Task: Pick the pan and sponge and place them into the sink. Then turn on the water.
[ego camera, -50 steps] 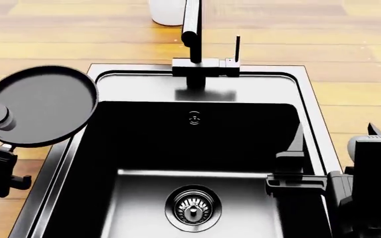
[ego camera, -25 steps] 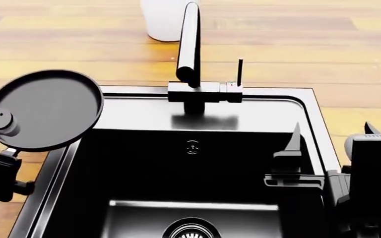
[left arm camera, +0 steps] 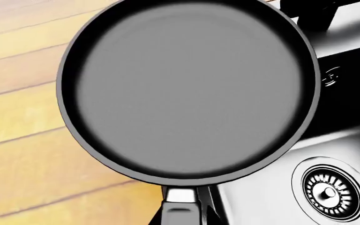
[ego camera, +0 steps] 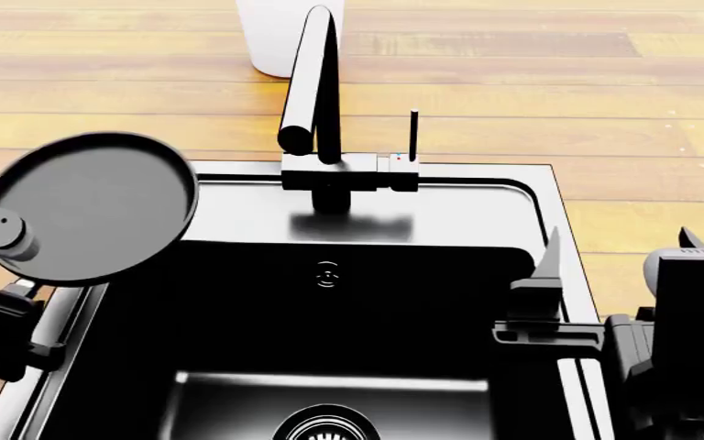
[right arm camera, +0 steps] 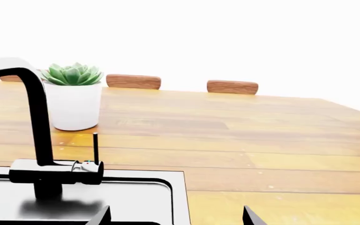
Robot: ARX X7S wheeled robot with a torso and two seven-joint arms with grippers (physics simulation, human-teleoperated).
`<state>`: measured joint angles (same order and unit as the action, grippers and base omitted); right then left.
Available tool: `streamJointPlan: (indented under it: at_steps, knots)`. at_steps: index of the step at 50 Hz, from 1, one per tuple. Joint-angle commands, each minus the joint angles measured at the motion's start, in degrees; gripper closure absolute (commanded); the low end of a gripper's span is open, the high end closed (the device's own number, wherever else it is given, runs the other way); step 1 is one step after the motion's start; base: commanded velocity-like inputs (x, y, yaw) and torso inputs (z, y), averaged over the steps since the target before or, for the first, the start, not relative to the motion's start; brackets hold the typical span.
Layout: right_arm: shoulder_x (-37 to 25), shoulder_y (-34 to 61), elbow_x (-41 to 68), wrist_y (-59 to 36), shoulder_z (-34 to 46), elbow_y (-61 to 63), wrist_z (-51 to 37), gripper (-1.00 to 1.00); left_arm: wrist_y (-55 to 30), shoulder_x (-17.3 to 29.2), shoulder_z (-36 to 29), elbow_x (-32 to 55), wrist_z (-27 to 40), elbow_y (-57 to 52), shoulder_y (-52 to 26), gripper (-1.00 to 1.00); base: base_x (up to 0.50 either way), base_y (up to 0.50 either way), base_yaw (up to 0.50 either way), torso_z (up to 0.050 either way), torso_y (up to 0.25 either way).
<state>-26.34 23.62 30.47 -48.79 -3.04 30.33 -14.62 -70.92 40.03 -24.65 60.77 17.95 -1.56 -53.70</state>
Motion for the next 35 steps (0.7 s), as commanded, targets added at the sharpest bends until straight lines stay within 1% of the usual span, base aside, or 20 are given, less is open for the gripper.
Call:
streamJointPlan:
  at_steps: [1,3,4,5,6,7,8,9,10,12,17,21,24,25,27,29,31,35]
  knots:
    - [-0.1,0.3,0.2,0.1,-0.3,-0.7,-0.1,-1.00,-0.7,3.1,1.6,1.2,-0.5,-7.2,0.9,1.00,0.00,0.00,0.00,0.000,0.000]
    - [0.0,0.7,0.2,-0.2,-0.2,-0.7,-0.4,-1.00,-0.4,4.2,1.7,2.1,-1.8,-9.4,1.7,1.00,0.00,0.00,0.00,0.005,0.000]
    - [0.0,0.8,0.2,-0.4,0.0,-0.7,-0.5,-1.00,1.2,5.1,-1.4,-0.6,-4.7,-11.7,1.0,1.00,0.00,0.00,0.00,0.000,0.010]
    - [0.0,0.8,0.2,-0.6,0.1,-0.6,-0.6,-1.00,0.3,4.4,0.8,2.4,-3.8,-11.1,1.5,1.00,0.00,0.00,0.00,0.000,0.000]
    - [0.0,0.8,0.2,-1.0,0.0,-0.6,-1.0,-1.00,-0.1,4.4,0.1,2.2,-4.1,-12.0,1.0,1.00,0.00,0.00,0.00,0.000,0.000]
    - [0.0,0.7,0.2,-1.0,-0.1,-0.6,-1.0,-1.00,-0.3,4.5,0.5,3.6,-5.0,-12.2,0.9,1.00,0.00,0.00,0.00,0.000,0.000]
    - [0.0,0.7,0.1,-1.0,0.0,-0.7,-1.1,-1.00,-0.8,4.4,0.9,4.2,-4.6,-12.2,0.9,1.00,0.00,0.00,0.00,0.000,0.000]
    - [0.0,0.6,0.1,-1.0,-0.1,-0.8,-1.2,-1.00,-1.2,4.1,-0.2,3.7,-4.7,-12.6,0.3,1.00,0.00,0.00,0.00,0.000,0.000]
    - [0.0,0.4,0.1,-0.9,-0.2,-0.8,-1.2,-1.00,-1.5,5.3,0.7,5.2,-5.4,-13.6,0.7,1.00,0.00,0.00,0.00,0.000,0.010]
    - [0.0,0.2,0.0,-0.7,-0.1,-1.0,-1.2,-1.00,-2.4,4.4,0.2,5.2,-4.0,-13.5,0.2,1.00,0.00,0.00,0.00,0.000,0.000]
    - [-0.3,-0.1,0.3,-0.7,-0.8,-0.8,-1.3,-1.00,-4.5,5.4,-0.9,7.2,-5.0,-16.2,0.2,1.00,0.00,0.00,0.00,0.000,0.002]
    - [-0.3,-0.2,0.2,-0.5,-0.7,-0.8,-1.3,-1.00,-5.4,4.8,-2.4,7.7,-5.8,-17.3,-0.3,1.00,0.00,0.00,0.00,0.000,0.000]
    - [-0.4,-0.2,0.2,-0.5,-0.8,-0.8,-1.4,-1.00,-6.6,3.8,-3.2,7.9,-5.2,-16.7,-1.4,1.00,0.00,0.00,0.00,0.003,0.003]
    - [-0.4,-0.2,0.1,-0.4,-0.7,-1.0,-1.4,-1.00,-6.9,4.1,-3.3,8.1,-5.3,-16.8,-1.5,1.00,0.00,0.00,0.00,0.000,0.000]
    - [-0.4,0.0,0.3,-0.7,-0.8,-0.8,-1.6,-1.00,-6.9,3.8,-5.7,6.8,-7.5,-17.2,-2.2,1.00,0.00,0.00,0.00,0.000,0.000]
    - [-0.5,-0.2,0.4,-0.7,-1.0,-0.5,-1.7,-1.00,-6.3,2.7,-5.7,6.9,-8.0,-16.2,-2.6,1.00,0.00,0.00,0.00,0.000,0.000]
    - [-0.5,-0.4,0.5,-0.8,-1.2,-0.3,-1.8,-1.00,-6.1,2.9,-5.8,7.1,-8.8,-16.6,-2.9,1.00,0.00,0.00,0.00,0.000,0.005]
    - [-0.6,-0.6,0.8,-0.8,-1.6,0.1,-1.9,-1.00,-6.7,1.3,-7.6,6.9,-9.6,-16.7,-4.4,1.00,0.00,0.00,0.00,0.000,0.000]
